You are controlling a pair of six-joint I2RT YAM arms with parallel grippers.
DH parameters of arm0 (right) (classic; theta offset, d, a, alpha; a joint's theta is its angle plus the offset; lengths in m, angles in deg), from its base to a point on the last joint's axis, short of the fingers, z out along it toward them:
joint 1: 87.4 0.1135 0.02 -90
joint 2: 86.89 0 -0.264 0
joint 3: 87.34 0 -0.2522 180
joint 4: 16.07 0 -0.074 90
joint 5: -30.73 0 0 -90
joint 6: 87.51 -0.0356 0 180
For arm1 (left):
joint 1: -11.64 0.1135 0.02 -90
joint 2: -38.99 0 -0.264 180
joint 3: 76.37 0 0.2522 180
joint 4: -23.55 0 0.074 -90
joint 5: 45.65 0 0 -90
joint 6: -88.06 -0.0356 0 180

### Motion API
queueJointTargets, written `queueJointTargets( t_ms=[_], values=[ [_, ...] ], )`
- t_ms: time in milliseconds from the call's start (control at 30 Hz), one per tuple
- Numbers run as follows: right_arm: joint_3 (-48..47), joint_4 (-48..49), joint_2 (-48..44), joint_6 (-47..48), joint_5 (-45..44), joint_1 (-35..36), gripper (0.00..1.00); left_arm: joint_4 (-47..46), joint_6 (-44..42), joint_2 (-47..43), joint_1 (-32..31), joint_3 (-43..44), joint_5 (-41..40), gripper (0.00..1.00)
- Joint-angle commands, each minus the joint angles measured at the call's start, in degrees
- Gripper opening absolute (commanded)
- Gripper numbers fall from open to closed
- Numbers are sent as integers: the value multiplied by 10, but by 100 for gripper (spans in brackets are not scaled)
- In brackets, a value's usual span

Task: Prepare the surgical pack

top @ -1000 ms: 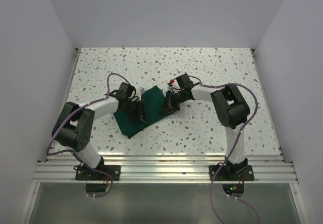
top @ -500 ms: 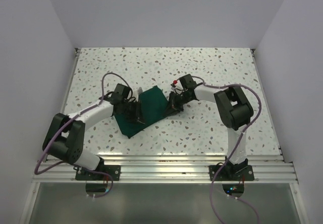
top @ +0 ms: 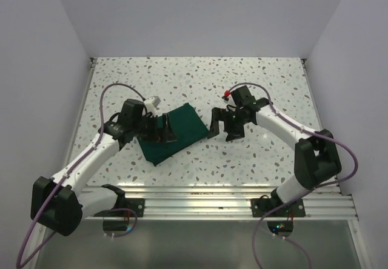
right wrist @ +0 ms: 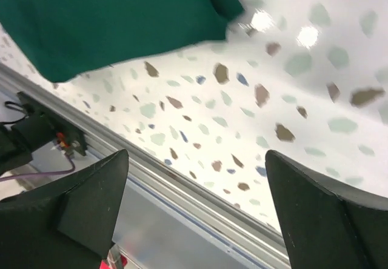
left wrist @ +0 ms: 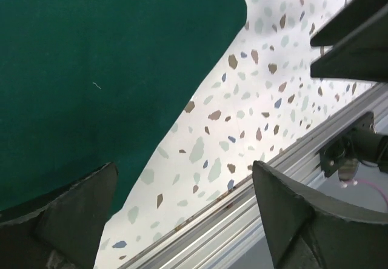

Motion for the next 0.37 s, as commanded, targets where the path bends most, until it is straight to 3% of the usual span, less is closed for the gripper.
queueJointTargets(
  t_ms=[0,333],
  values=[
    [45,-48,-59,6,-76,-1,99,-9,22,-33,4,-9,-25,99],
    [195,77,-285,-45,-20,-2,99,-57,92,-202,5,-82,-40,99]
  ],
)
